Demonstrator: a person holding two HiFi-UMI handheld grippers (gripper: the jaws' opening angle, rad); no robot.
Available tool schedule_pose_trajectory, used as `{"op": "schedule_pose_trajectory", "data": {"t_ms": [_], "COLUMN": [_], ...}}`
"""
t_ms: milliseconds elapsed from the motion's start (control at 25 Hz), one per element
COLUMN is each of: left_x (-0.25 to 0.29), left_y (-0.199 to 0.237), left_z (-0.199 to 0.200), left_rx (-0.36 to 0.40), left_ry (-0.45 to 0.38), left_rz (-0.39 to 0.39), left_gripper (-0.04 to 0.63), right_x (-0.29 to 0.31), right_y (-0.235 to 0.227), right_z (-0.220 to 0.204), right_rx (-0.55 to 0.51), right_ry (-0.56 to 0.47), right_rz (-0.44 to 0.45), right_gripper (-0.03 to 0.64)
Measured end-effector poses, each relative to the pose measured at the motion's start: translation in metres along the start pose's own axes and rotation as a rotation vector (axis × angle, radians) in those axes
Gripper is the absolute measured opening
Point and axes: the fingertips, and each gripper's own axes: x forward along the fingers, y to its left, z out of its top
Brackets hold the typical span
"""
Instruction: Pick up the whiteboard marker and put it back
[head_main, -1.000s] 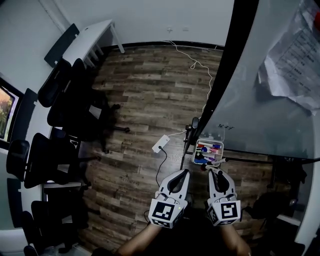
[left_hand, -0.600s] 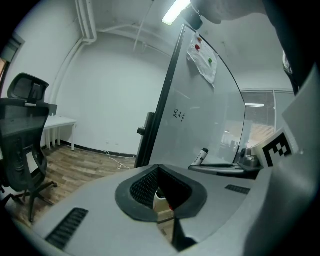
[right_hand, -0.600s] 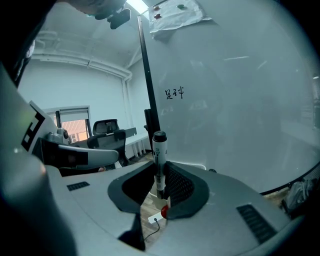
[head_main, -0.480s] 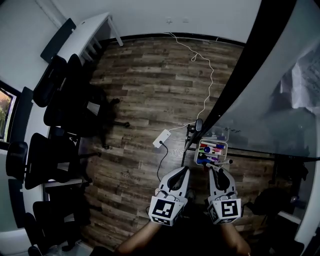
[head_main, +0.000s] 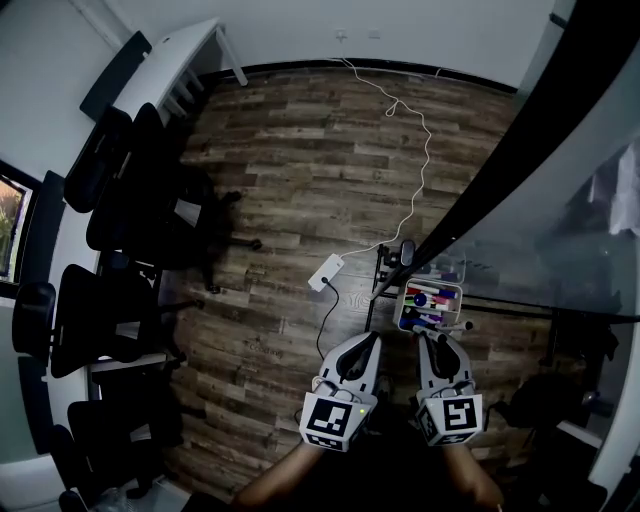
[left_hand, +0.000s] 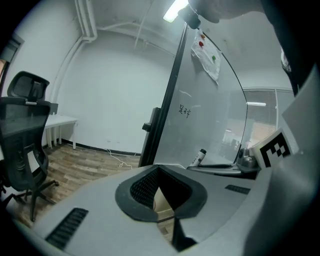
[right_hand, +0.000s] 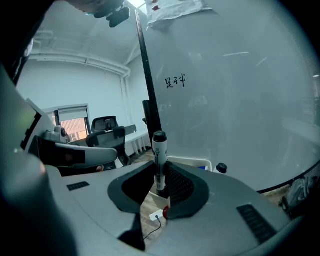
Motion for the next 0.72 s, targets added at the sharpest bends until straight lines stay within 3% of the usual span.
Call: {"op": "schedule_pose_trajectory", "data": {"t_ms": [720], "left_x": [0.005], "left_y": [0.004], "left_z": [-0.009], "left_rx": [-0.037], "left_ry": [0.017], "left_rz": [-0.005], "left_gripper": [0.006], "right_x": [0.013], "right_y": [0.001], "right_z": [-0.019], "right_rx": [-0.013], "right_ry": [0.059], "right_rz": [-0.004], "right_gripper": [0.075]}}
